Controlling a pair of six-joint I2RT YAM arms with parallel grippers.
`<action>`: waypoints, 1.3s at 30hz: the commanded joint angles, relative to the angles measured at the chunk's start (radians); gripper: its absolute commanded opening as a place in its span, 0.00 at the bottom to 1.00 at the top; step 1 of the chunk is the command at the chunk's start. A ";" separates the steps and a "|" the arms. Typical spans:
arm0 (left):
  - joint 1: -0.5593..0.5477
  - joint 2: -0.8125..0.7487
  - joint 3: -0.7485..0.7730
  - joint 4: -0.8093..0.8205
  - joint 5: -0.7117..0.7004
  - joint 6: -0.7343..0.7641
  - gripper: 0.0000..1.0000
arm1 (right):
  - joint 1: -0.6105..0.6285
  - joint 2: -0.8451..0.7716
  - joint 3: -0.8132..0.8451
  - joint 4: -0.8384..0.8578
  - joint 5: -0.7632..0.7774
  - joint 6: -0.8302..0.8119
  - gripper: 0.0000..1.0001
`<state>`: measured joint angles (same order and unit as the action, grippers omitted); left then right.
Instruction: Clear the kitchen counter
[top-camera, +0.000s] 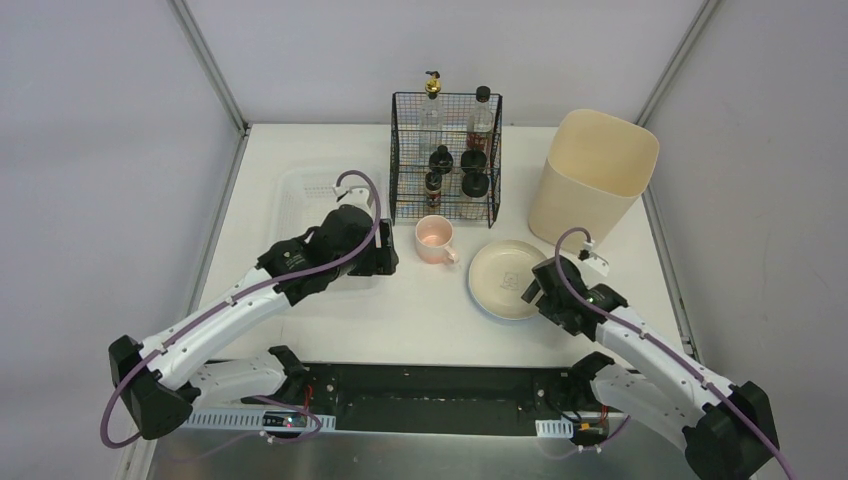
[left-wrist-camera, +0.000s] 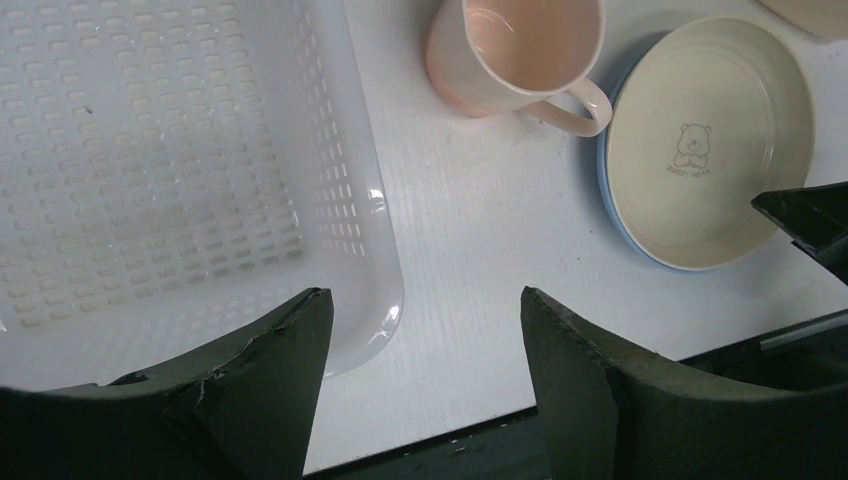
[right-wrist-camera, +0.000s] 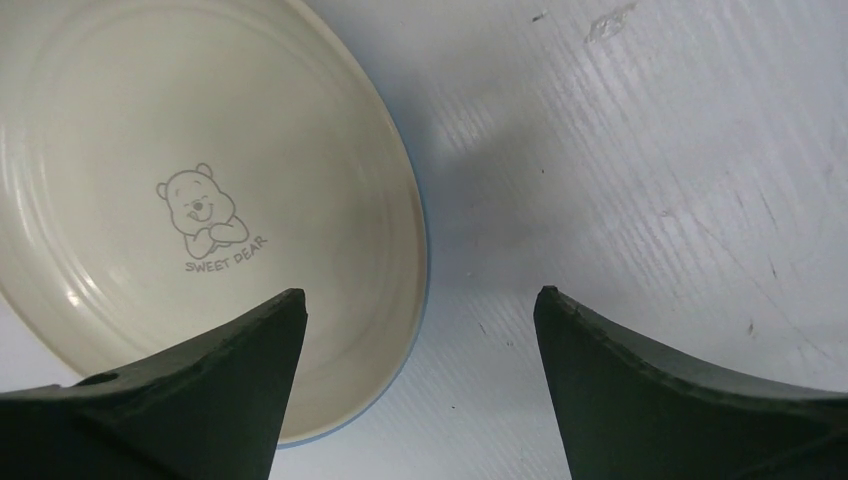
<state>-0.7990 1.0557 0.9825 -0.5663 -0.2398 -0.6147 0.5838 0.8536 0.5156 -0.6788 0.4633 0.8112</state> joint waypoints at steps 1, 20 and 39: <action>-0.006 -0.056 0.004 -0.037 0.033 0.013 0.71 | -0.005 0.030 -0.040 0.071 -0.042 0.090 0.85; -0.005 -0.123 -0.035 -0.075 0.029 0.027 0.75 | -0.007 0.000 -0.117 0.153 -0.042 0.165 0.00; -0.005 -0.177 0.034 -0.137 0.006 0.044 0.77 | -0.004 -0.291 0.110 -0.137 -0.022 0.030 0.00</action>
<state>-0.7990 0.9100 0.9623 -0.6666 -0.2134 -0.5900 0.5785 0.5987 0.5018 -0.7635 0.4294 0.8898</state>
